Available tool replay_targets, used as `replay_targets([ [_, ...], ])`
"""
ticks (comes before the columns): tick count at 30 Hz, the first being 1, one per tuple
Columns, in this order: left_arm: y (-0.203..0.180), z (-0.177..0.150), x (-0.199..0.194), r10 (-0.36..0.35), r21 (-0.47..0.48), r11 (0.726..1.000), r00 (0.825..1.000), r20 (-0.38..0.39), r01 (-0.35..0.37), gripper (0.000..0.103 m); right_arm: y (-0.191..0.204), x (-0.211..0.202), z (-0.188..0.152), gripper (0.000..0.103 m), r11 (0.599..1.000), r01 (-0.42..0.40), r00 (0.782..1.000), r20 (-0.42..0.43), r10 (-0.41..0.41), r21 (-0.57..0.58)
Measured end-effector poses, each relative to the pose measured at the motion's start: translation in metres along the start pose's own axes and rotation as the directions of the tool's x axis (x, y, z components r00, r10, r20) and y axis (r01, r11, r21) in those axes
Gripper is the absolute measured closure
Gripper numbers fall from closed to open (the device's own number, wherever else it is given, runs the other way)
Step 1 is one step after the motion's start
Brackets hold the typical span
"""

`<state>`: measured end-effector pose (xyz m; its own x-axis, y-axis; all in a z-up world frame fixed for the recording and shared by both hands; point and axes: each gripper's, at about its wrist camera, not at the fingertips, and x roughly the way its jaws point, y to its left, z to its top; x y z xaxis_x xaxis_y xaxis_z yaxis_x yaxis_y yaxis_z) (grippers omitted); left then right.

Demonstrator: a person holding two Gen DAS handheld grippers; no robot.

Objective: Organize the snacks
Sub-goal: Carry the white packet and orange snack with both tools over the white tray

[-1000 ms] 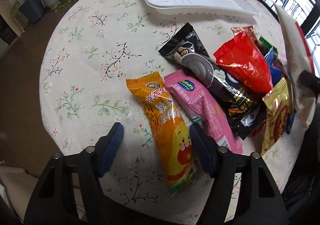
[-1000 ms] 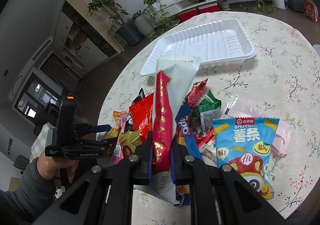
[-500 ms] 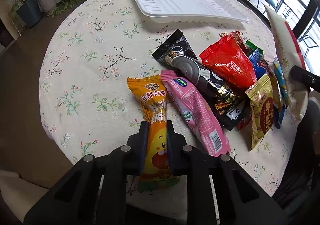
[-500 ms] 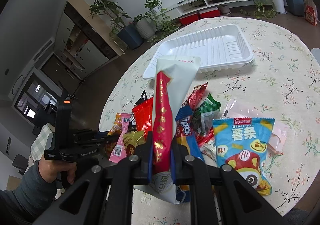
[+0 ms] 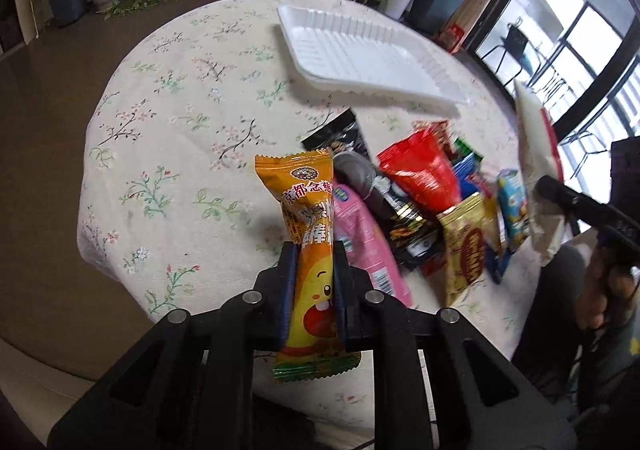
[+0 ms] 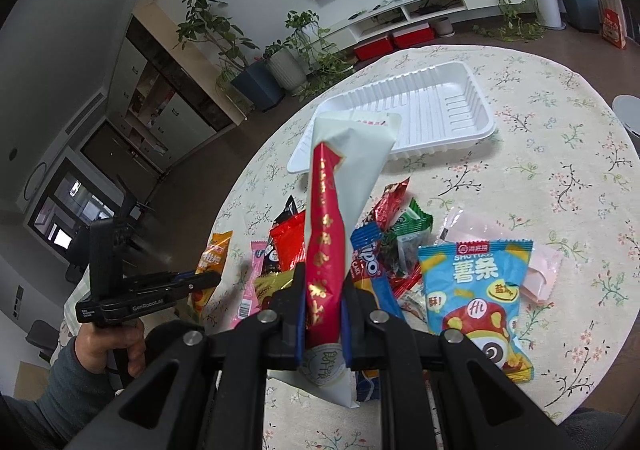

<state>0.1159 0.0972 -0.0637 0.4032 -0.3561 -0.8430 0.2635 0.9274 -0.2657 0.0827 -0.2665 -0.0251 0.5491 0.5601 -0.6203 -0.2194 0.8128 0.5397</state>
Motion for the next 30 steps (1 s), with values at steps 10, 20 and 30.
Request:
replay_targets([
  [10,-0.014,0.051,-0.025,-0.145,0.003,0.989,0.984,0.105,0.145,0.088,-0.024,-0.022,0.028,0.088,0.997,-0.02,0.999,0.052,0.016,0.073],
  [20,-0.027,0.15,-0.01,-0.198,0.07,0.979,0.97,0.143,0.19,0.088,-0.04,-0.013,0.1,0.088,0.999,0.033,0.996,0.078,-0.036,0.037],
  [30,-0.056,0.24,0.07,-0.167,0.158,0.975,0.984,0.067,0.154,0.088,-0.059,0.065,0.173,0.088,0.995,0.098,0.995,-0.016,-0.098,0.003],
])
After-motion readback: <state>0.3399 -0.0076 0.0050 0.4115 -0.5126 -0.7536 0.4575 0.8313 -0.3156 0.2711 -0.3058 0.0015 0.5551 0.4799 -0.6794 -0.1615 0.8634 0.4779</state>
